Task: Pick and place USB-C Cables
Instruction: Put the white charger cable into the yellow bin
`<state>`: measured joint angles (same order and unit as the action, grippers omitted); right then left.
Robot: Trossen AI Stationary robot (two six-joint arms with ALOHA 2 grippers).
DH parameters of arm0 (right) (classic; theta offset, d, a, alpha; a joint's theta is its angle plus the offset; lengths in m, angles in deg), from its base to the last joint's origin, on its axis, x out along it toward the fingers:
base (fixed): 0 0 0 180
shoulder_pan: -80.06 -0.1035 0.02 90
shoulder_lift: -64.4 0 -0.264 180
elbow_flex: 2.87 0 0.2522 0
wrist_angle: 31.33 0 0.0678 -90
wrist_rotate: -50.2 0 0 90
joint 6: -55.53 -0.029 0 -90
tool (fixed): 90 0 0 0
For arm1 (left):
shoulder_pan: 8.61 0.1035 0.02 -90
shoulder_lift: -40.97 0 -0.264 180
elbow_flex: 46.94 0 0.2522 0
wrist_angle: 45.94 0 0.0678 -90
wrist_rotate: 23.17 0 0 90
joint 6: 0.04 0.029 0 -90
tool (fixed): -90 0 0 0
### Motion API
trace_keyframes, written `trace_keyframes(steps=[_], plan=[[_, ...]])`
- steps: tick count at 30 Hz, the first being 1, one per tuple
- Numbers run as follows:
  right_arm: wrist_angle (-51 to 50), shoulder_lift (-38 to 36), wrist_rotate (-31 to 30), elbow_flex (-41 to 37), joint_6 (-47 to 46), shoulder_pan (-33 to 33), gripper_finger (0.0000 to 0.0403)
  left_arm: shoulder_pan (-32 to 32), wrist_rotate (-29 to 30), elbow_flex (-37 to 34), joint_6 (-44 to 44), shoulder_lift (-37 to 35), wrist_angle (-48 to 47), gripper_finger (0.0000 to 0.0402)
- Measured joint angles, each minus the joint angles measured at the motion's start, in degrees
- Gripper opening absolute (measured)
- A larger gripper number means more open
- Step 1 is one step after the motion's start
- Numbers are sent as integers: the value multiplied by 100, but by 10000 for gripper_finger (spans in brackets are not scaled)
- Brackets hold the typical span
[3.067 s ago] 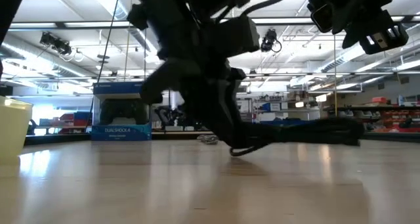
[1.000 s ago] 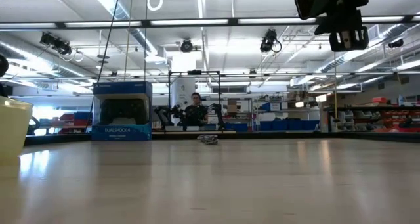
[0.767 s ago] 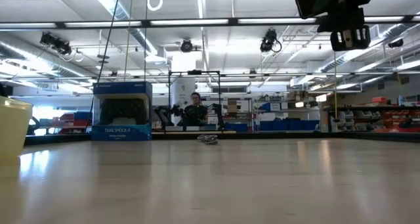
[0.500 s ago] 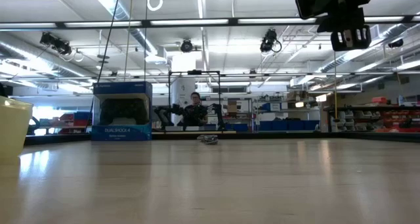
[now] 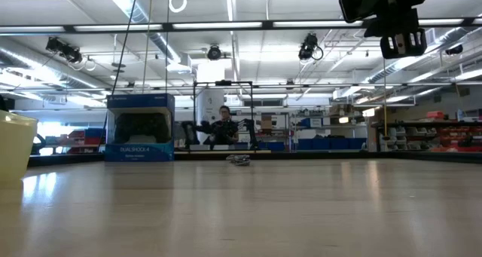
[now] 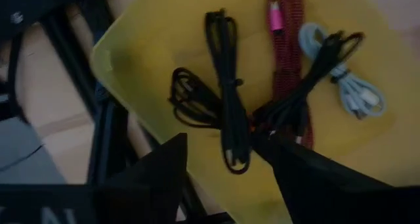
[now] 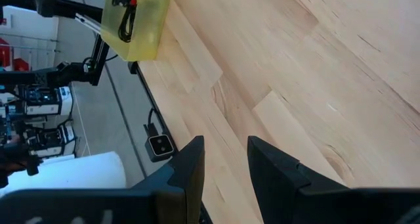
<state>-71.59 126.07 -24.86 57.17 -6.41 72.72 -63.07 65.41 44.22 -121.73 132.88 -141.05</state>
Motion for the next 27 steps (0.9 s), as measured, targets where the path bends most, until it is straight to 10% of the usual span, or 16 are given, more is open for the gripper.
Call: trace_keyframes(steps=[9, 27], plan=[[1199, 68, -233, 2, -2, 348, 122, 759, 573, 0, 507, -68, 454, 231], [1607, 980, 492, 952, 975, 1047, 122, 4290, 1697, 0, 3962, -734, 2782, 206]])
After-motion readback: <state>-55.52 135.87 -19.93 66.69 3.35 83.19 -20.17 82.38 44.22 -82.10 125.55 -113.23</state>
